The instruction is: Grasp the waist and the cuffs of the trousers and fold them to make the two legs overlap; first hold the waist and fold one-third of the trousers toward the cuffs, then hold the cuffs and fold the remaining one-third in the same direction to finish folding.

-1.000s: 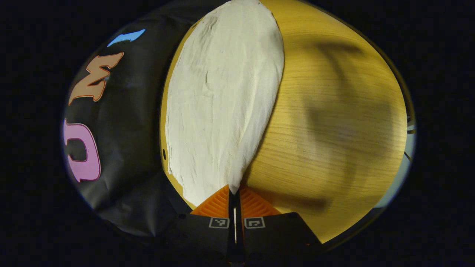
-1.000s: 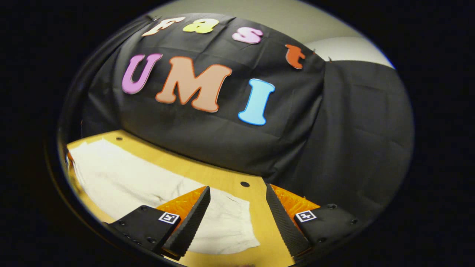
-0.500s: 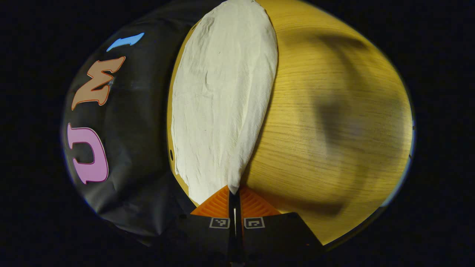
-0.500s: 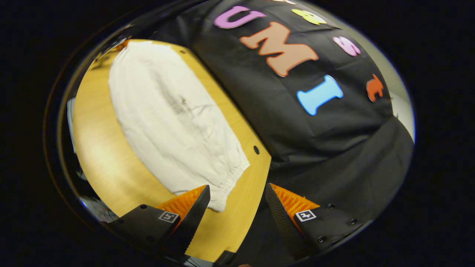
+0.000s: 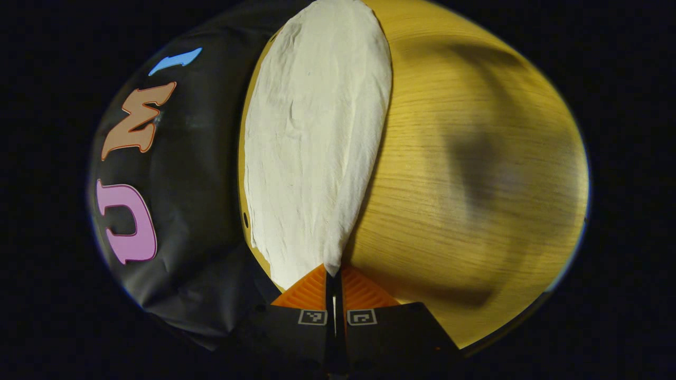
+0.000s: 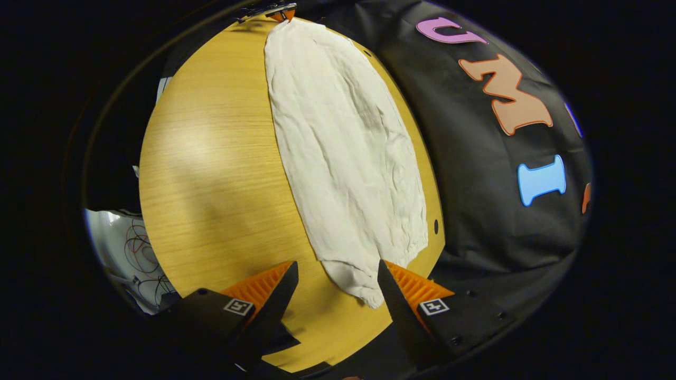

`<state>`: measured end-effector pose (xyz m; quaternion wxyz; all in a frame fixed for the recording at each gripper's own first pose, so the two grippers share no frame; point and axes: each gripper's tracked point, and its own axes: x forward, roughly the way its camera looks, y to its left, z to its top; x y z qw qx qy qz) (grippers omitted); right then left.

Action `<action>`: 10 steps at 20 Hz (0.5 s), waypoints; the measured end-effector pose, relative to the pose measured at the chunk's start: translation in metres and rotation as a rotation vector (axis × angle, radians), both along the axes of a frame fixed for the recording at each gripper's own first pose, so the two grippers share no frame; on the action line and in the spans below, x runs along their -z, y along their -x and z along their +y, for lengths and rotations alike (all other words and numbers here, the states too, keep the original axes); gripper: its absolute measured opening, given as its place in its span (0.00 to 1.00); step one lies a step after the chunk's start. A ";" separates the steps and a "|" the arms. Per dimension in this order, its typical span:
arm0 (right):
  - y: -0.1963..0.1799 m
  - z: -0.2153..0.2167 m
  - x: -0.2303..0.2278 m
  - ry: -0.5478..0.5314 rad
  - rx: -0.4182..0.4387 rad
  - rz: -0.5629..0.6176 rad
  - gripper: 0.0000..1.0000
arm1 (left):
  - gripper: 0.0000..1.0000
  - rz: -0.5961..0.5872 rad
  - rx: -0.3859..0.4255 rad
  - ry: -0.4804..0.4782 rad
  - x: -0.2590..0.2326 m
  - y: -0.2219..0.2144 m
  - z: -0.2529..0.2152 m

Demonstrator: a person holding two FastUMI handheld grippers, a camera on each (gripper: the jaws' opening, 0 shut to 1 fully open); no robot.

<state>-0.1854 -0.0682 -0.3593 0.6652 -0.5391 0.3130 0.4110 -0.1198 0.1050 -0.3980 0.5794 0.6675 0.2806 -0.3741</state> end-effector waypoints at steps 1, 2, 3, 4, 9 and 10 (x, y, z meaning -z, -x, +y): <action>0.000 0.000 0.002 0.004 -0.004 -0.004 0.98 | 0.00 0.002 -0.006 -0.002 0.000 0.001 0.000; -0.003 0.002 0.001 -0.001 -0.010 -0.011 1.00 | 0.00 0.003 -0.012 -0.004 0.000 0.000 0.000; -0.005 0.003 0.004 -0.006 -0.010 -0.014 0.97 | 0.00 0.004 -0.016 -0.005 0.000 0.000 0.000; -0.007 0.004 0.004 -0.008 -0.011 -0.016 0.98 | 0.00 0.004 -0.018 -0.006 0.001 0.000 0.001; -0.025 0.007 0.012 -0.003 -0.020 -0.064 0.93 | 0.00 0.003 -0.019 -0.016 0.001 0.000 0.000; -0.024 0.006 0.017 0.008 -0.012 -0.058 0.90 | 0.00 0.001 -0.024 -0.018 0.002 -0.001 0.001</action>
